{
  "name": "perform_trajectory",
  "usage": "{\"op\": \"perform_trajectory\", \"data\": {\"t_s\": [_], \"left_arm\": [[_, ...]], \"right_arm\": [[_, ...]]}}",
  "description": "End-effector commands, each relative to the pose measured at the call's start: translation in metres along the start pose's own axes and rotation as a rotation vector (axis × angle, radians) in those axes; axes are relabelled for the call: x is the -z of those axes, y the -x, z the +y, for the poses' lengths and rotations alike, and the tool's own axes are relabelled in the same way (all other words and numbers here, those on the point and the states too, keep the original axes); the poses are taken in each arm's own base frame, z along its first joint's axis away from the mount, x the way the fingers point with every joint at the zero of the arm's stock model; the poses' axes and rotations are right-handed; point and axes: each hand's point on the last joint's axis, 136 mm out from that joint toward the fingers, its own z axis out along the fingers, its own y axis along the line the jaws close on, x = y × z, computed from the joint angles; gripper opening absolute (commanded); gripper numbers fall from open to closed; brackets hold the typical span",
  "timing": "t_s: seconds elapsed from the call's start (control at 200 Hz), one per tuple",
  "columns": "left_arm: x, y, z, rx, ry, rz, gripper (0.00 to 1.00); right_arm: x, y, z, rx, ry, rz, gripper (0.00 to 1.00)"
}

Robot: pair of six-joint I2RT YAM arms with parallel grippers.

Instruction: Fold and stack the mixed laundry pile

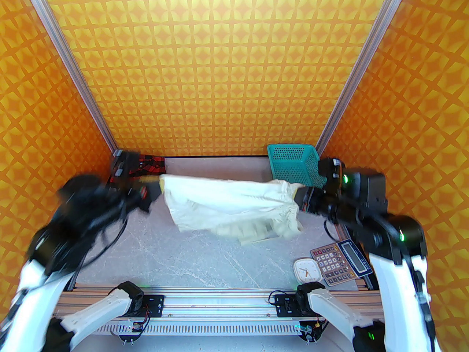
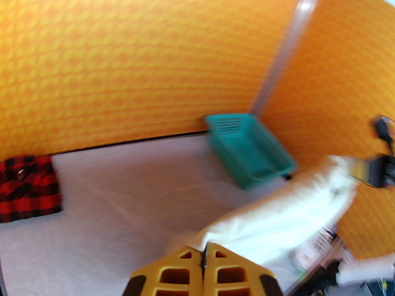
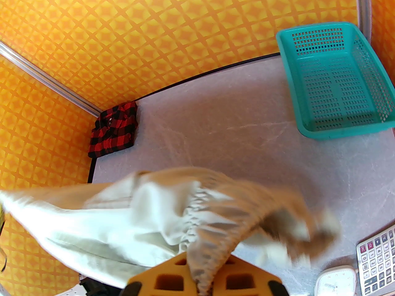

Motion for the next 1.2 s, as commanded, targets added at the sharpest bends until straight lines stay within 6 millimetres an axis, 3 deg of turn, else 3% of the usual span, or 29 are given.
{"op": "perform_trajectory", "data": {"t_s": [0.0, 0.135, 0.21, 0.275, 0.33, 0.395, 0.475, 0.585, 0.71, 0.865, 1.015, 1.1, 1.195], "left_arm": [[-0.059, 0.016, 0.038, 0.079, -0.009, 0.028, 0.0], [-0.1, 0.089, 0.082, 0.084, 0.014, -0.132, 0.0], [-0.109, 0.141, 0.101, 0.029, 0.032, -0.26, 0.0], [-0.106, 0.184, 0.111, 0.019, 0.036, -0.362, 0.0], [-0.093, 0.215, 0.102, -0.021, 0.025, -0.434, 0.0], [-0.069, 0.242, 0.084, -0.077, 0.002, -0.52, 0.0], [-0.039, 0.26, 0.067, -0.143, -0.003, -0.592, 0.0], [-0.008, 0.257, 0.052, -0.183, 0.006, -0.598, 0.0], [0.017, 0.232, 0.03, -0.226, -0.041, -0.548, 0.0], [0.076, 0.199, -0.008, -0.314, -0.081, -0.541, 0.0], [0.118, 0.179, -0.029, -0.372, -0.071, -0.549, 0.0], [0.119, 0.181, -0.027, -0.348, -0.059, -0.535, 0.0], [0.083, 0.184, -0.006, -0.279, -0.045, -0.452, 0.0]], "right_arm": [[-0.069, 0.026, 0.004, 0.015, 0.011, 0.093, 0.0], [-0.123, 0.106, 0.03, 0.049, 0.091, -0.044, 0.0], [-0.137, 0.154, 0.052, 0.066, 0.161, -0.145, 0.0], [-0.133, 0.192, 0.072, 0.082, 0.218, -0.241, 0.0], [-0.111, 0.216, 0.094, 0.11, 0.283, -0.333, 0.0], [-0.083, 0.233, 0.109, 0.136, 0.335, -0.428, 0.0], [-0.056, 0.241, 0.118, 0.157, 0.358, -0.503, 0.0], [-0.025, 0.235, 0.115, 0.16, 0.348, -0.581, 0.0], [0.012, 0.215, 0.112, 0.158, 0.346, -0.607, 0.0], [0.049, 0.175, 0.108, 0.137, 0.369, -0.583, 0.0], [0.077, 0.143, 0.103, 0.098, 0.365, -0.529, 0.0], [0.083, 0.137, 0.105, 0.09, 0.368, -0.492, 0.0], [0.067, 0.138, 0.106, 0.083, 0.372, -0.446, 0.0]]}}
